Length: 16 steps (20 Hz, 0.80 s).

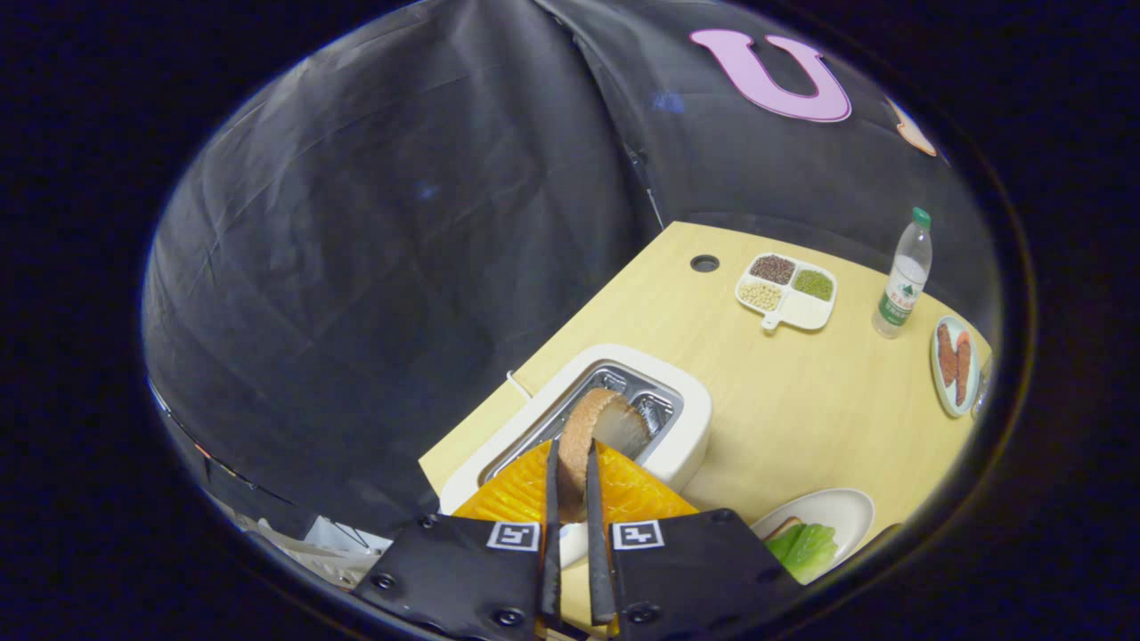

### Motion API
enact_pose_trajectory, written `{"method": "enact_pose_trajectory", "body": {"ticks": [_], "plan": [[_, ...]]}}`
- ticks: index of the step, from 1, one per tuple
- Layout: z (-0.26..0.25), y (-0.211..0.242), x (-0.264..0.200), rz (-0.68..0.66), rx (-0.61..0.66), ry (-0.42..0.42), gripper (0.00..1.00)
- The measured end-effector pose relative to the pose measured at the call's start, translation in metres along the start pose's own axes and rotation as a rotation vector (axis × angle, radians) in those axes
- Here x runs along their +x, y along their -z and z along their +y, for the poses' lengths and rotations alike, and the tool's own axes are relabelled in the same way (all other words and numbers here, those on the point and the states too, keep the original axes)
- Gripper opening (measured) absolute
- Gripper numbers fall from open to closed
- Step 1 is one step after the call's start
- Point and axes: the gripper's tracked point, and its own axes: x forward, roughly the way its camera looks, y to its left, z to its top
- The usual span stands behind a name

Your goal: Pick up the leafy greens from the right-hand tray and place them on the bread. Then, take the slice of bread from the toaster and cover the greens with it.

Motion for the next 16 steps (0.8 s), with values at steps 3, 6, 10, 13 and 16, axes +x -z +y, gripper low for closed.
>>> {"method": "enact_pose_trajectory", "body": {"ticks": [3, 6, 10, 13, 16], "plan": [[-0.001, -0.004, -0.007, -0.029, -0.011, -0.006, 0.04], [0.005, -0.009, -0.021, -0.060, -0.030, -0.036, 0.04], [-0.006, -0.013, -0.043, -0.092, -0.014, -0.038, 0.04], [-0.016, -0.017, -0.056, -0.118, 0.013, -0.041, 0.04], [-0.028, -0.020, -0.074, -0.144, 0.043, -0.048, 0.04]]}}
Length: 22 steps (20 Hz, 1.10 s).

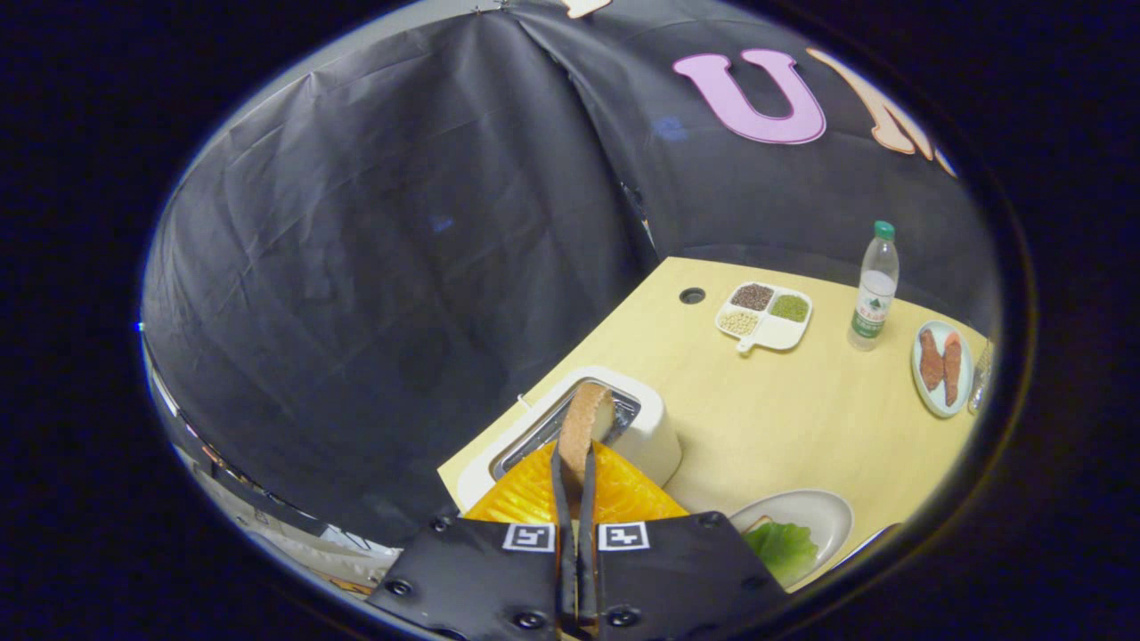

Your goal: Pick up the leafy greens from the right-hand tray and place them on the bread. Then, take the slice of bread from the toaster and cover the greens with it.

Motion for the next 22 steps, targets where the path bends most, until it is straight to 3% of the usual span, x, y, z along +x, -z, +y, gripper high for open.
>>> {"method": "enact_pose_trajectory", "body": {"ticks": [9, 22], "plan": [[-0.028, 0.004, -0.032, -0.048, 0.053, -0.017, 0.04], [-0.119, 0.067, -0.061, -0.022, 0.251, 0.099, 0.04]]}}
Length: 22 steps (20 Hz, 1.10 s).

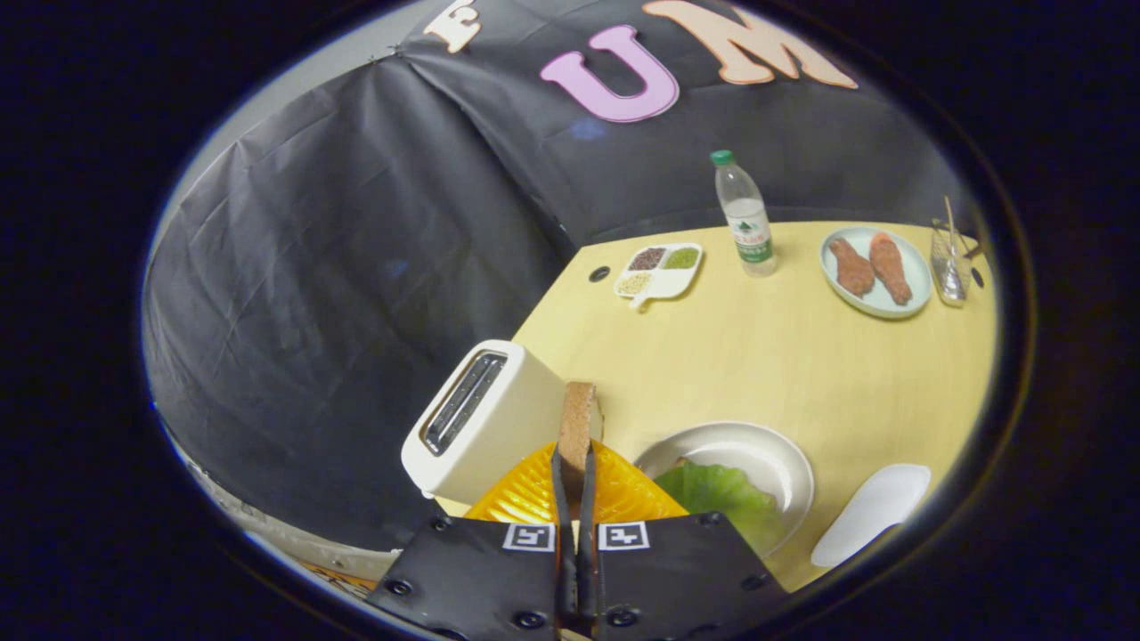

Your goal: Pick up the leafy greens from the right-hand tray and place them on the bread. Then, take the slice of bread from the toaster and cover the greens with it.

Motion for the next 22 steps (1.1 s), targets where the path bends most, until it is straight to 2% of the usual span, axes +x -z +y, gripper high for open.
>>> {"method": "enact_pose_trajectory", "body": {"ticks": [10, 16, 20, 22], "plan": [[-0.064, 0.034, -0.003, 0.023, 0.184, 0.058, 0.04], [-0.102, 0.055, -0.008, 0.040, 0.240, 0.122, 0.04], [-0.119, 0.071, -0.011, 0.063, 0.236, 0.163, 0.11], [-0.131, 0.082, -0.013, 0.091, 0.215, 0.207, 0.29]]}}
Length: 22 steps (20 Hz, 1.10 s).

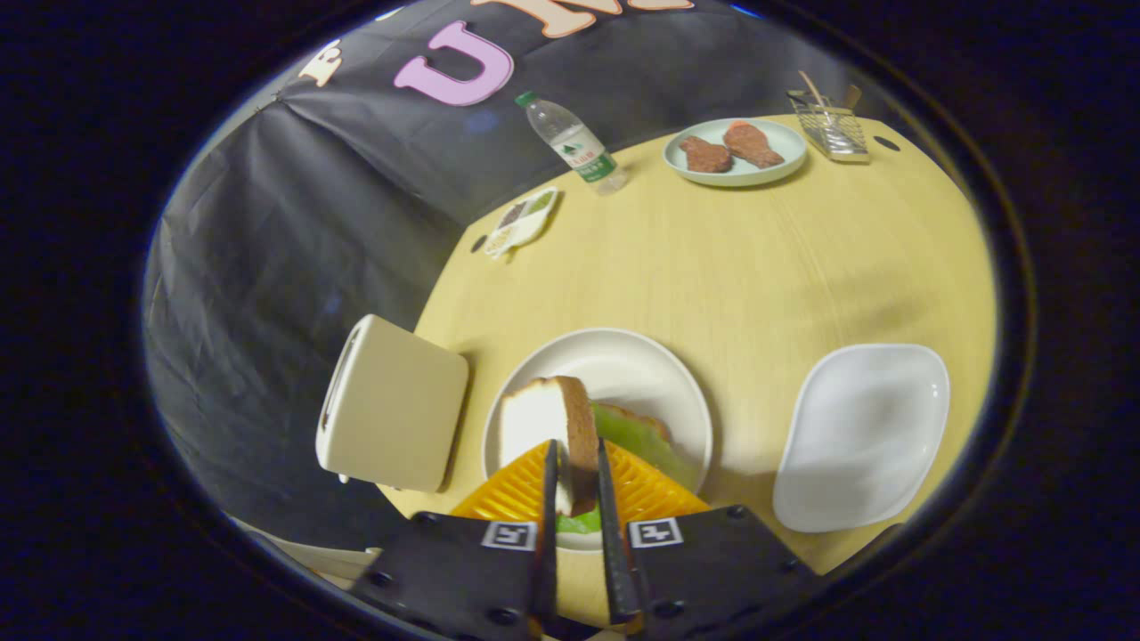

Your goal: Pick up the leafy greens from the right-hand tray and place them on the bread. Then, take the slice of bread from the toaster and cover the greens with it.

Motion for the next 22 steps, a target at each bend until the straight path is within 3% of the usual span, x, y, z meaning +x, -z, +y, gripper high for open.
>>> {"method": "enact_pose_trajectory", "body": {"ticks": [8, 16, 22], "plan": [[0.005, -0.005, -0.017, -0.051, -0.075, -0.013, 1.00], [0.032, -0.070, -0.109, -0.361, -0.203, -0.026, 1.00], [0.025, -0.103, -0.184, -0.558, -0.303, 0.087, 1.00]]}}
